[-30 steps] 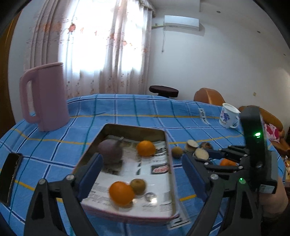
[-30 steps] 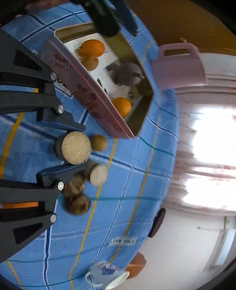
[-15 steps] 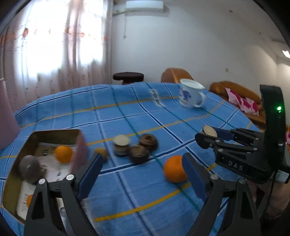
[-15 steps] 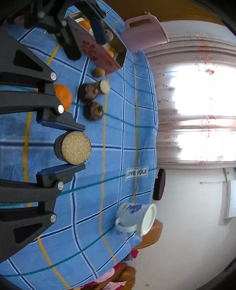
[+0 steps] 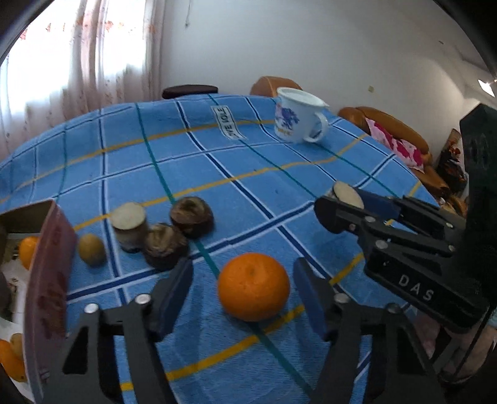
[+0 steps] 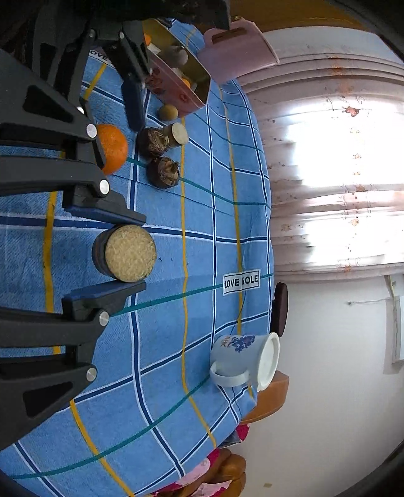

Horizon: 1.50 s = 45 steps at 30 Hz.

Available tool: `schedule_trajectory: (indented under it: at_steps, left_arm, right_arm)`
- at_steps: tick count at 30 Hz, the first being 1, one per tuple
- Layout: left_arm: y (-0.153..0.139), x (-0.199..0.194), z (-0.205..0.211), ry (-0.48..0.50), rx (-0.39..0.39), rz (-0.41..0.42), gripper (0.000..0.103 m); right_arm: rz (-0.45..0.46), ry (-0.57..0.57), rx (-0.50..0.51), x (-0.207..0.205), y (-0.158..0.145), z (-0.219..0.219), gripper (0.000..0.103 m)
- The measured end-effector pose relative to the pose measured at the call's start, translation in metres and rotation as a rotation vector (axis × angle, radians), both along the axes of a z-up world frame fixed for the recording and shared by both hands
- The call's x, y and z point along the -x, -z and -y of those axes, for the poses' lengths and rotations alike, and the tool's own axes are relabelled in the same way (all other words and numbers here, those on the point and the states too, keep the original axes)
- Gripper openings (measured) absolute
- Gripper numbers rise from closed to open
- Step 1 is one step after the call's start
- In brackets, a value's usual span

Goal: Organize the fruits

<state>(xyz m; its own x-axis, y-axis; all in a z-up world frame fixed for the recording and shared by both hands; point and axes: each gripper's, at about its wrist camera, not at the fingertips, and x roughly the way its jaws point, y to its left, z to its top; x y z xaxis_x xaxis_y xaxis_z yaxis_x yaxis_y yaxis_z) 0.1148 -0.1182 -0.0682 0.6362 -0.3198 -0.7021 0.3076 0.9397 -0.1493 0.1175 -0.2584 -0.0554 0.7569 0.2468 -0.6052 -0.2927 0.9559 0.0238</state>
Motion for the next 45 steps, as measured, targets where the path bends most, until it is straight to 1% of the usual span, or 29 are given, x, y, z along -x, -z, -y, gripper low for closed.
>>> schedule_trajectory:
  at_steps: [1, 3, 7, 12, 15, 27, 38, 45]
  left_arm:
    - [0.001, -0.001, 0.001, 0.007, 0.0, -0.011, 0.056]
    - [0.002, -0.001, -0.001, 0.025, 0.029, -0.028, 0.05]
    - [-0.001, 0.003, -0.003, 0.013, 0.035, -0.011, 0.049]
    - [-0.01, 0.011, -0.015, -0.042, 0.066, 0.06, 0.049]
    - [-0.014, 0.015, -0.019, -0.065, 0.07, 0.095, 0.049]
    - [-0.027, 0.032, -0.023, -0.125, 0.048, 0.23, 0.049]
    - [-0.033, 0.044, -0.021, -0.146, 0.024, 0.308, 0.049]
    - [-0.035, 0.049, -0.021, -0.155, 0.016, 0.34, 0.049]
  right_arm:
    - [-0.001, -0.002, 0.001, 0.0, 0.0, 0.0, 0.036]
    - [-0.003, -0.002, -0.002, -0.001, 0.001, 0.001, 0.036]
    - [0.003, -0.01, -0.007, 0.0, 0.0, 0.001, 0.036]
    - [0.031, -0.035, -0.023, 0.005, -0.002, 0.0, 0.036]
    - [0.047, -0.054, -0.032, 0.008, -0.004, 0.0, 0.036]
    - [0.128, -0.093, -0.061, 0.022, -0.012, 0.0, 0.036]
    - [0.19, -0.116, -0.067, 0.033, -0.017, -0.001, 0.036]
    - [0.221, -0.126, -0.074, 0.039, -0.019, 0.0, 0.036]
